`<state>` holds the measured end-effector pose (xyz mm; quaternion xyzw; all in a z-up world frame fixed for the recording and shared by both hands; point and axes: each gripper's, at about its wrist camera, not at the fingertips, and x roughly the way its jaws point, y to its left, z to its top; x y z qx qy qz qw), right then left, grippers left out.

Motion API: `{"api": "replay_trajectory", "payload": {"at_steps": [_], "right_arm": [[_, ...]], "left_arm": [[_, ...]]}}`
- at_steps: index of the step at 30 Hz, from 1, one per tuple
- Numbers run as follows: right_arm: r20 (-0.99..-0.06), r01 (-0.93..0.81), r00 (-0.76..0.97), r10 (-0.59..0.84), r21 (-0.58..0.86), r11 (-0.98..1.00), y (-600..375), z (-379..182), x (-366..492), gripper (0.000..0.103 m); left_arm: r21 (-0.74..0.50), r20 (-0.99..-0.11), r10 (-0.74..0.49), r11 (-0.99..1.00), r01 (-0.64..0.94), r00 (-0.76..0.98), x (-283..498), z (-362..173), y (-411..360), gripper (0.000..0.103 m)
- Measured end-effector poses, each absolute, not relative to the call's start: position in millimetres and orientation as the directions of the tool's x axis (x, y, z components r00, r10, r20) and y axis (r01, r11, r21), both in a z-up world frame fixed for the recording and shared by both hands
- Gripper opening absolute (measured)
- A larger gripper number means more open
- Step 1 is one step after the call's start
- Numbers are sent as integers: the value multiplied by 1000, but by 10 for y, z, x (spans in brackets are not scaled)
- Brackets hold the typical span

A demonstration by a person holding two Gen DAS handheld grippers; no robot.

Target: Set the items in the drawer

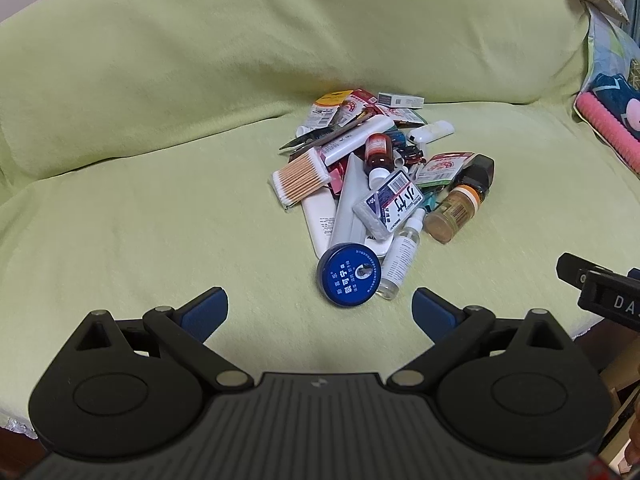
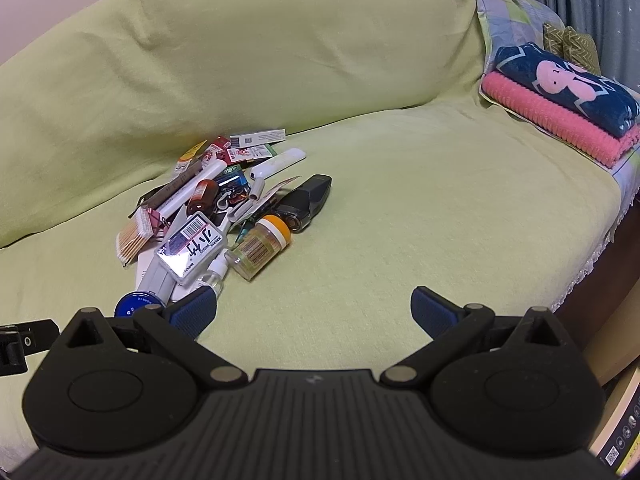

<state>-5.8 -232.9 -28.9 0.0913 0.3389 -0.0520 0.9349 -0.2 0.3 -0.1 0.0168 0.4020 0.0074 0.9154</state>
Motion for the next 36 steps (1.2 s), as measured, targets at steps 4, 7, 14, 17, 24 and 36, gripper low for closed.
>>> {"api": "replay_trajectory", "payload": {"at_steps": [4, 7, 14, 17, 24, 36], "right_arm": [[-644, 158, 764, -36, 133, 978, -2378, -294, -89, 103], [-643, 159, 765, -38, 132, 978, -2352, -280, -98, 103], [-644, 156, 764, -38, 127, 980, -2325, -301, -62, 103], [-647, 153, 762, -35, 127, 980, -2324, -306, -65, 103], [-647, 155, 761, -37, 126, 980, -2320, -308, -68, 103], [-654, 166, 754, -50, 116, 979, -2340, -319, -35, 103]], "left_arm": [[39, -732, 30, 999, -3, 681, -28, -26, 68, 99], [40, -735, 33, 999, -5, 678, -45, -16, 32, 99], [45, -739, 36, 999, -3, 673, -51, 30, 5, 99], [47, -740, 38, 999, -5, 672, -55, 50, -4, 99], [43, -740, 37, 999, -7, 671, -44, 64, -18, 99], [36, -736, 34, 999, -12, 677, 5, 53, -1, 99]]}}
